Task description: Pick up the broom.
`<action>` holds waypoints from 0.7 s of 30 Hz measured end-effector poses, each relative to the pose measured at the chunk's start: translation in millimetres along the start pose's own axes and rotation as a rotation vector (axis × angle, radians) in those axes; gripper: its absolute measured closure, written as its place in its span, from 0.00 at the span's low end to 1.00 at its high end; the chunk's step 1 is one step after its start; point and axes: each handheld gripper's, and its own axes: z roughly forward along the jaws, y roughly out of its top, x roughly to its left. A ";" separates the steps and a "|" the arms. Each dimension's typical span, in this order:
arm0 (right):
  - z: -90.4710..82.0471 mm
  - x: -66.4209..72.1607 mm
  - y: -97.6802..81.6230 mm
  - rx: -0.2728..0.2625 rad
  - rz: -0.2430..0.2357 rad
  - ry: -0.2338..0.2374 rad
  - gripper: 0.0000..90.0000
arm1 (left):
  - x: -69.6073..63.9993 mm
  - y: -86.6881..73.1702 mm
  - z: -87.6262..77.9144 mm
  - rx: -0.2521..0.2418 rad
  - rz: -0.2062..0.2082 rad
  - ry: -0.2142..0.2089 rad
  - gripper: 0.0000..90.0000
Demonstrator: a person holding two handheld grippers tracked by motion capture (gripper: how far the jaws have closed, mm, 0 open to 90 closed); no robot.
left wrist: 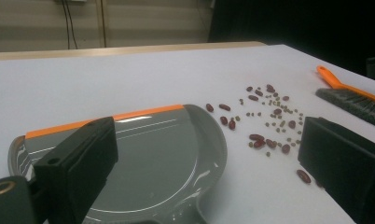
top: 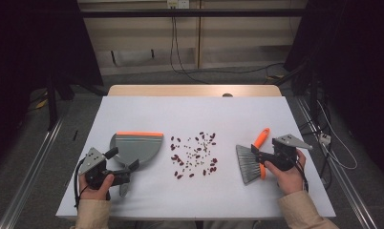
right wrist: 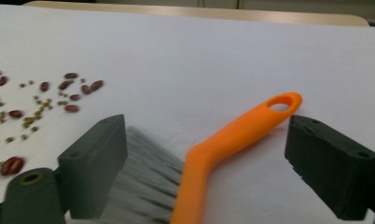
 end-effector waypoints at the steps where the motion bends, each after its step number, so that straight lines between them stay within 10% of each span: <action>1: 2.8 -2.3 1.1 0.016 0.014 -0.005 0.18 | 0.2 -0.1 0.6 0.002 0.003 -0.003 0.05; 21: 43.3 -4.3 4.6 0.203 0.041 -0.072 0.49 | 1.0 -1.3 2.6 0.016 -0.001 -0.007 0.05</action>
